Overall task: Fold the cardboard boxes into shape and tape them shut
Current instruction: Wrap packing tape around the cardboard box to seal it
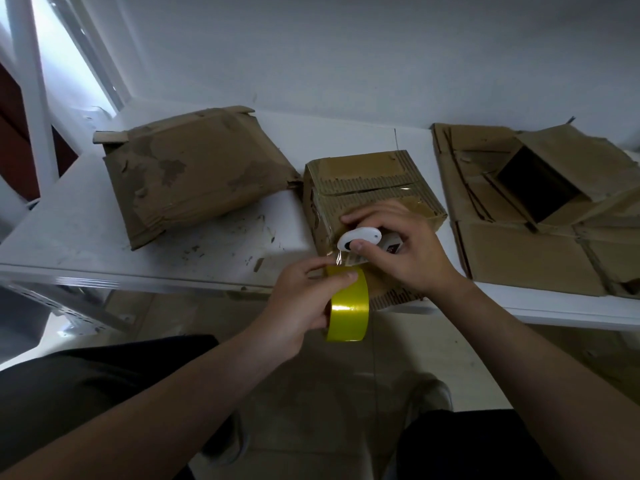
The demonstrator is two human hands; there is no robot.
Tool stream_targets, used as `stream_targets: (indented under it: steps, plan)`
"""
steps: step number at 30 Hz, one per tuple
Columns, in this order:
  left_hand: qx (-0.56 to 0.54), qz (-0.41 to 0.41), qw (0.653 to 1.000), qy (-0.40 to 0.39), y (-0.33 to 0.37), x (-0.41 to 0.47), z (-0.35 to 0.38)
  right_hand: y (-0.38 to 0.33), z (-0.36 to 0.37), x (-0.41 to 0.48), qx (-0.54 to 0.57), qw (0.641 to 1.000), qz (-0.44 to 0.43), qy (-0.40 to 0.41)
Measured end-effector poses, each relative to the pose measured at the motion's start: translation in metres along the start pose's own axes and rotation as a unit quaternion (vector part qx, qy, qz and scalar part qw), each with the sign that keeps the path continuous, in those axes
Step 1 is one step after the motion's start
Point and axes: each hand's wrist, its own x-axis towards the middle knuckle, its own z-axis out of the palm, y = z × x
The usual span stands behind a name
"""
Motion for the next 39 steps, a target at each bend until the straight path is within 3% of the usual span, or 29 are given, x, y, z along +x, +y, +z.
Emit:
stream_targets:
  steps: [13, 21, 26, 39]
  plan:
    - [-0.021, 0.001, 1.000, -0.005, -0.001, -0.004, 0.001, 0.002, -0.001, 0.003, -0.034, 0.998, -0.038, -0.041]
    - [-0.016, -0.005, 1.000, -0.009, 0.003, -0.004, -0.001, -0.012, -0.010, 0.013, -0.099, 0.986, -0.053, -0.121]
    - [-0.010, -0.010, 1.000, -0.012, 0.005, -0.005, 0.000, -0.028, -0.009, 0.022, -0.159, 0.971, -0.020, -0.175]
    - [0.063, 0.009, 0.998, 0.009, 0.002, -0.004, 0.003, -0.017, -0.044, 0.019, 0.032, 0.968, 0.074, -0.239]
